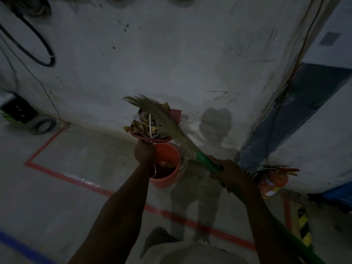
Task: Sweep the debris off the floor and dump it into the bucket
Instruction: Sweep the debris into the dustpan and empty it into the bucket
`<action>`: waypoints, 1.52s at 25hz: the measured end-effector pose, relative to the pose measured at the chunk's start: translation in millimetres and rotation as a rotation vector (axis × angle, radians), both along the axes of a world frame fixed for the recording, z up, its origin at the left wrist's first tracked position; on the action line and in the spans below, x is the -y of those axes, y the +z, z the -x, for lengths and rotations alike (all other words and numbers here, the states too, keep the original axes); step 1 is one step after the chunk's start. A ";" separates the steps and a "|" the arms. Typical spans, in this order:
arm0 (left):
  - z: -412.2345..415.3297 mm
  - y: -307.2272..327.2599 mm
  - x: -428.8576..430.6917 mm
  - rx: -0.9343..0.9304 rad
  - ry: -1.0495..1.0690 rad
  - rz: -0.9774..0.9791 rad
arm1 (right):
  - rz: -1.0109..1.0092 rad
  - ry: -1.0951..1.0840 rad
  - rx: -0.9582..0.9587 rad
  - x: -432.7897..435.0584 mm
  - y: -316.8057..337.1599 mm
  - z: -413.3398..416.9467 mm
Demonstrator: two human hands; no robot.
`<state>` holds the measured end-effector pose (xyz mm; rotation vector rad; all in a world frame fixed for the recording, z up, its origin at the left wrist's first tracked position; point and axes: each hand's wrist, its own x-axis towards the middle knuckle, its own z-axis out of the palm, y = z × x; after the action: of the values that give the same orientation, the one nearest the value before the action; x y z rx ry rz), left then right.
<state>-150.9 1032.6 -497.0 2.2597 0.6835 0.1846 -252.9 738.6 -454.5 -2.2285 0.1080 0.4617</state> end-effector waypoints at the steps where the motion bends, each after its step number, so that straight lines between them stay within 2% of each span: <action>1: -6.0 -6.1 -3.9 -0.013 -0.018 -0.003 | -0.011 -0.009 -0.015 -3.4 -6.1 -5.6; 6: -41.4 -44.2 -38.5 -0.118 -0.034 0.020 | -0.005 -0.059 -0.087 -33.1 -47.5 -40.5; 14: -108.2 -121.7 -120.1 -0.388 -0.153 -0.041 | 0.021 -0.131 -0.360 -117.1 -100.7 -98.1; 19: -139.4 -158.5 -141.3 -0.562 -0.252 -0.069 | 0.243 -0.061 -0.367 -157.1 -123.1 -112.7; 23: -162.2 -180.6 -145.2 -0.729 -0.346 -0.057 | 0.277 -0.105 -0.414 -189.9 -153.5 -133.1; 30: -195.5 -225.3 -154.6 -0.928 -0.489 -0.111 | 0.002 -0.323 -0.593 -243.4 -215.8 -179.6; 38: -211.3 -230.3 -157.4 -0.908 -0.603 -0.119 | -0.216 -0.566 -0.698 -247.8 -215.6 -175.1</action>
<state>60.4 1190.0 -727.4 2.4999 0.3775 -1.1680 -77.8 986.3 -670.1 -1.6375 0.9732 0.8550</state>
